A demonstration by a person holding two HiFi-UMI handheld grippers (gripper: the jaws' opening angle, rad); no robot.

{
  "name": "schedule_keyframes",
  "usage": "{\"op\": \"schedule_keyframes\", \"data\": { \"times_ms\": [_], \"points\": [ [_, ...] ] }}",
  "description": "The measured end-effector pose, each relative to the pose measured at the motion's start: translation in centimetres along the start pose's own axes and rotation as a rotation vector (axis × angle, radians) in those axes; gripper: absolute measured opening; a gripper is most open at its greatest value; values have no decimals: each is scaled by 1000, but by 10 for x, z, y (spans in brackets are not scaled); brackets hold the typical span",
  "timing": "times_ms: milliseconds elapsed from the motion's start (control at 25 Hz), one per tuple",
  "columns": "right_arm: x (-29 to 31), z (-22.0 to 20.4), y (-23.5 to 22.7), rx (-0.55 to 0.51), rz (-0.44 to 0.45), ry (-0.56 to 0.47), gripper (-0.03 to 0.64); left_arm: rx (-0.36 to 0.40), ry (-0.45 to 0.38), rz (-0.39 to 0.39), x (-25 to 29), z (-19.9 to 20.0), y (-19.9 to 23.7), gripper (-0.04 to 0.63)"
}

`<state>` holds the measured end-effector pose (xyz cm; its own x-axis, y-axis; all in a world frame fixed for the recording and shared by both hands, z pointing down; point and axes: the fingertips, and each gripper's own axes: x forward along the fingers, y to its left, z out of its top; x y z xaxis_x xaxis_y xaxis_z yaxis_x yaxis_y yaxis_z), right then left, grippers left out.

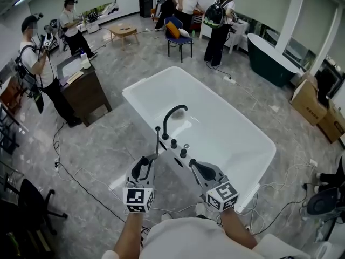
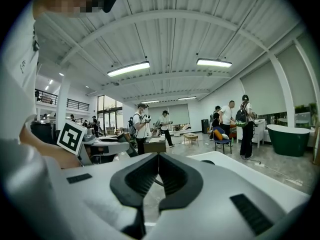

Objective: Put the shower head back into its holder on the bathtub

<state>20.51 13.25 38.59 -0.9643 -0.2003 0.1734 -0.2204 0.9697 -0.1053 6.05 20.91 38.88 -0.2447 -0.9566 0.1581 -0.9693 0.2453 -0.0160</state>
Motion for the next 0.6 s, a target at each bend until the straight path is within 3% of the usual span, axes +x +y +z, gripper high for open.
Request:
{"op": "schedule_keyframes", "data": {
  "times_ms": [600],
  "points": [
    [25, -6, 41, 12, -31, 14, 18, 1, -4, -58, -6, -8, 29, 140]
  ]
}}
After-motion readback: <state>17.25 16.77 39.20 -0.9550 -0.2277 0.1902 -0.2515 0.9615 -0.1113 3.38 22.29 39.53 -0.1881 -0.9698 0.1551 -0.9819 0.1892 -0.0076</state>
